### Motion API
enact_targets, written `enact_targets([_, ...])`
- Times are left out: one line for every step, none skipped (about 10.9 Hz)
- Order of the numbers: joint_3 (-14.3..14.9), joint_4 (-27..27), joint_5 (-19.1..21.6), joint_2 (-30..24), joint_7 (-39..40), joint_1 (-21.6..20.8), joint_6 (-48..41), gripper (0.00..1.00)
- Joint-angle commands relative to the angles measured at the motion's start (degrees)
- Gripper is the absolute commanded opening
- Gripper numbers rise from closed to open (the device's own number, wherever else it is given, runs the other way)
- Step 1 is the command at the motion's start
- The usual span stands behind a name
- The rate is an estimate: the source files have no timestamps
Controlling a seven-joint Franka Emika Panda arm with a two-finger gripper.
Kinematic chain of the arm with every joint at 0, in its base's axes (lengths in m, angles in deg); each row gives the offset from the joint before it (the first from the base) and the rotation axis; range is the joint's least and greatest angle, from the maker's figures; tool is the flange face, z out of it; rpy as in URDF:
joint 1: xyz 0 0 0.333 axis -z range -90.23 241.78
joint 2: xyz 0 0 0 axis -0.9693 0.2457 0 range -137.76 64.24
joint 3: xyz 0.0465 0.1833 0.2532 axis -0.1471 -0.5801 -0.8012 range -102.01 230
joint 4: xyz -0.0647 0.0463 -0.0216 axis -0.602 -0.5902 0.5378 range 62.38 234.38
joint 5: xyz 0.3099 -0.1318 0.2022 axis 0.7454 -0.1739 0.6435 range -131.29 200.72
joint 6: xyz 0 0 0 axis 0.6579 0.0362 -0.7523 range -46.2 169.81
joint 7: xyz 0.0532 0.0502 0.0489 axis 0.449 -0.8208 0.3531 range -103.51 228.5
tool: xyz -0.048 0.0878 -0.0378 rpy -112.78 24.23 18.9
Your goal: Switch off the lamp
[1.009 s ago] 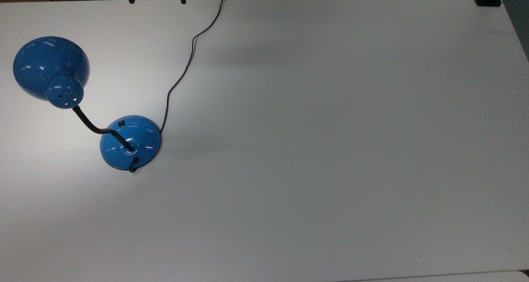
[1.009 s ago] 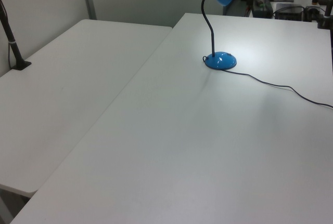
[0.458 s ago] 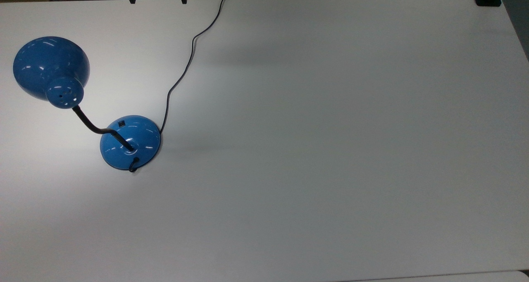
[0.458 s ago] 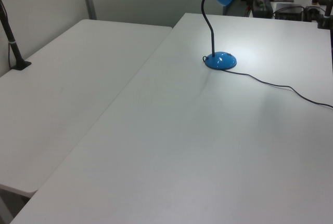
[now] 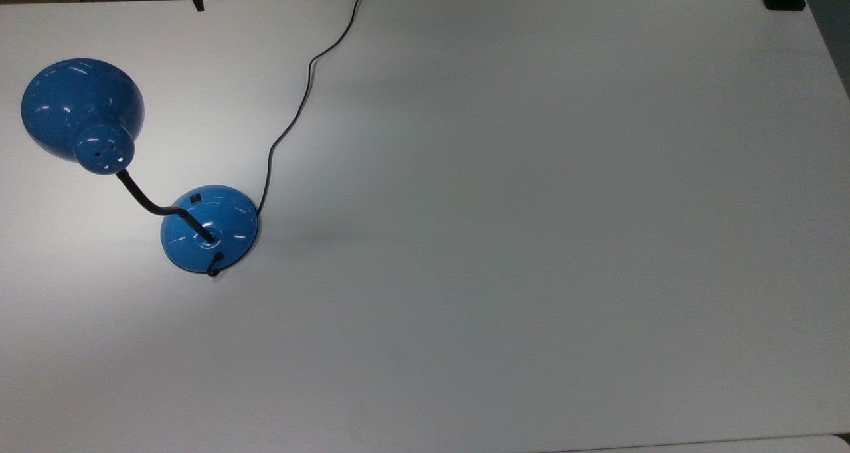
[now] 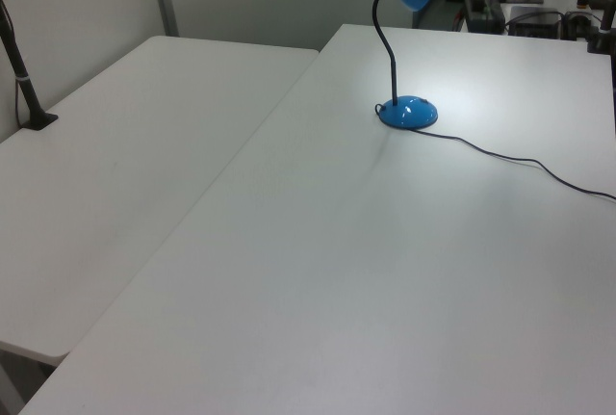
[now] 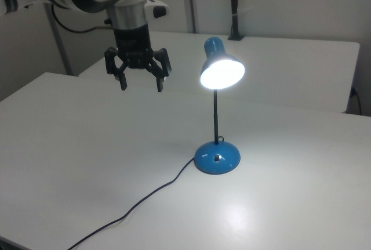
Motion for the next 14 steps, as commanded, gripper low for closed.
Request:
enact_targets([0.18,4.18,-4.97,-0.45,10.62,2.63,-0.22,1.00])
enact_targets([0.18,6.46,-5.60,-0.27,11.25,4.46,2.66,1.00])
enact_targets([0.18,8.91,-5.61,-0.27,12.13,5.87,6.52,1.00])
enact_targets([0.18,11.81,-5.18,-0.18,13.79,7.71,12.99,0.92])
enact_targets([0.18,13.93,-4.21,0.43,13.72,9.47,17.50,0.70])
enact_targets([0.18,14.65,-2.46,1.74,13.55,10.01,20.67,0.43])
enact_targets([0.18,14.74,0.25,3.32,13.28,10.54,23.23,0.15])
enact_targets([0.18,14.74,3.15,4.90,13.28,11.24,25.86,0.09])
enact_targets([0.18,15.26,4.13,6.74,13.28,11.60,28.59,0.09])
enact_targets([0.18,16.14,5.01,8.24,13.11,12.03,32.18,0.04])
enact_targets([0.18,17.10,7.72,9.56,13.11,12.21,36.57,0.04])
enact_targets([0.18,18.16,9.84,10.79,13.19,12.30,41.14,0.00])
enact_targets([0.18,18.52,10.55,11.67,13.19,12.30,43.45,0.00])
enact_targets([0.09,18.69,11.08,13.34,13.11,12.30,45.73,0.00])
